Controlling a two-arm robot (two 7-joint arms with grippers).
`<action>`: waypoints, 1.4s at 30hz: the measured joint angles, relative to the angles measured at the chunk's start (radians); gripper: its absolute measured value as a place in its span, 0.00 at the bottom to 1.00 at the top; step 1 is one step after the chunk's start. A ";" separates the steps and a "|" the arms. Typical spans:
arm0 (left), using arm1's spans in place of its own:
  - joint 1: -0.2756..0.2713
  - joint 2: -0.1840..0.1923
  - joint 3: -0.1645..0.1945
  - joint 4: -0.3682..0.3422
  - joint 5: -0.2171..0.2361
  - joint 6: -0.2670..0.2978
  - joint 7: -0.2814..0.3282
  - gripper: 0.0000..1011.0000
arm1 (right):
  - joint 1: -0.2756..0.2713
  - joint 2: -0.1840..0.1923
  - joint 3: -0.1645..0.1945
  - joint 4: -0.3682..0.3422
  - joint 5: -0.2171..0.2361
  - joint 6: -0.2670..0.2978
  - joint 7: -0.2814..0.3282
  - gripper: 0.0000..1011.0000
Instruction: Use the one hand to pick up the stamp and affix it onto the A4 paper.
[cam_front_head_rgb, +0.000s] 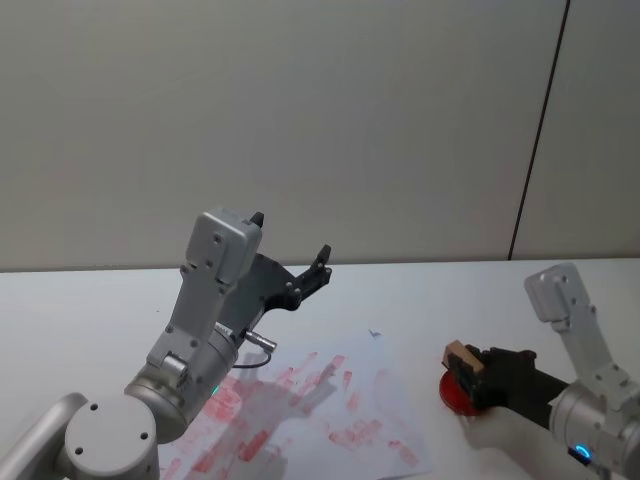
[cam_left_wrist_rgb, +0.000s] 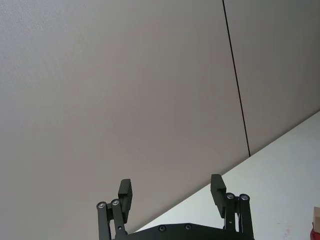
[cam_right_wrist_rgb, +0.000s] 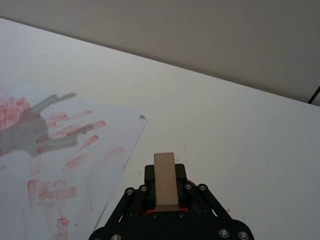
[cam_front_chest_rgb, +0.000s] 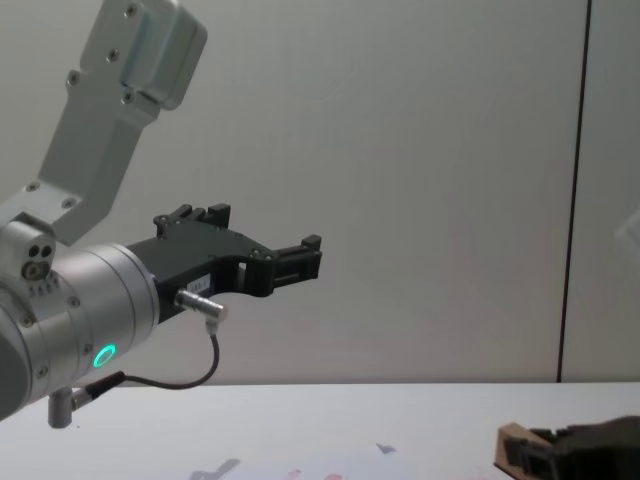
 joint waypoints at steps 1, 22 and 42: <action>0.000 0.000 0.000 0.000 0.000 0.000 0.000 0.99 | -0.002 0.002 0.001 0.002 -0.002 0.000 -0.002 0.22; 0.000 0.000 0.000 0.000 0.000 0.000 0.000 0.99 | 0.025 -0.011 -0.010 0.066 -0.040 -0.014 0.004 0.22; 0.000 0.000 0.000 0.000 0.000 0.000 0.000 0.99 | 0.050 -0.028 -0.020 0.099 -0.058 -0.027 0.011 0.72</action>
